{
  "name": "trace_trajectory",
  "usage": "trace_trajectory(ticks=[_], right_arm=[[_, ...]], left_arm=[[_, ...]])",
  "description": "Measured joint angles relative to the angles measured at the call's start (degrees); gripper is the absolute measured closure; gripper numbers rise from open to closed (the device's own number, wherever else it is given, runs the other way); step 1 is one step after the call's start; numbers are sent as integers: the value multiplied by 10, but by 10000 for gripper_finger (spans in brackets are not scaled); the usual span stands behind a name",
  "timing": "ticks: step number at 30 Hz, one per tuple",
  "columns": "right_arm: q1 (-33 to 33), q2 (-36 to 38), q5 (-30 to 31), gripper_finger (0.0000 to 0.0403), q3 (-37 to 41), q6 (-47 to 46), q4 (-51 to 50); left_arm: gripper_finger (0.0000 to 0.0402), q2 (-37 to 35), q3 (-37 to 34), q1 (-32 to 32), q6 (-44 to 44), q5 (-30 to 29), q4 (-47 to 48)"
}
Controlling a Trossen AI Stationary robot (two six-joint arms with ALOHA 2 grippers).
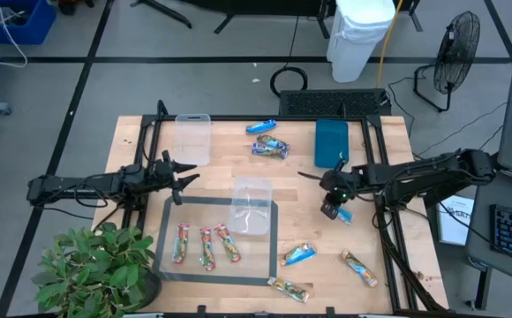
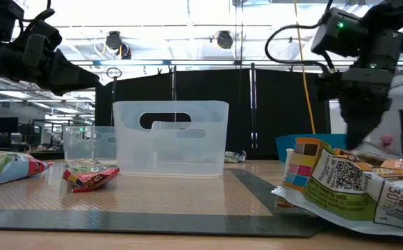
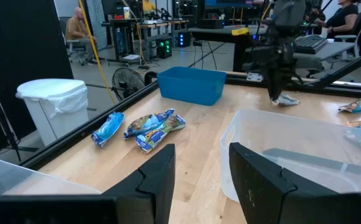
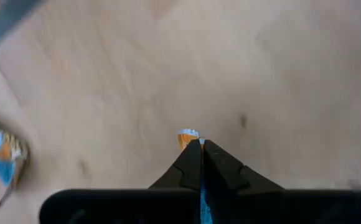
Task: Pick and place Granola Bars by type
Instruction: Put the yellow granola bar into the blue bin
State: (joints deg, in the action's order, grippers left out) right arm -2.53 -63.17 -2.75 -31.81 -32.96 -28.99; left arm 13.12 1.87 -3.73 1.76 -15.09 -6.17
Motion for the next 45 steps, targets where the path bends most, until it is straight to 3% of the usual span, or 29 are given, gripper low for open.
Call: trace_trajectory(ticks=[6,34,45], right_arm=[[-27,22,30,402,0,64,67],[-174,75,29,403,0,331,386],[-232,85,27,403,0,402,455]], left_arm=[[245,0,0,0,0,0,0],[245,0,0,0,0,0,0],[245,0,0,0,0,0,0]])
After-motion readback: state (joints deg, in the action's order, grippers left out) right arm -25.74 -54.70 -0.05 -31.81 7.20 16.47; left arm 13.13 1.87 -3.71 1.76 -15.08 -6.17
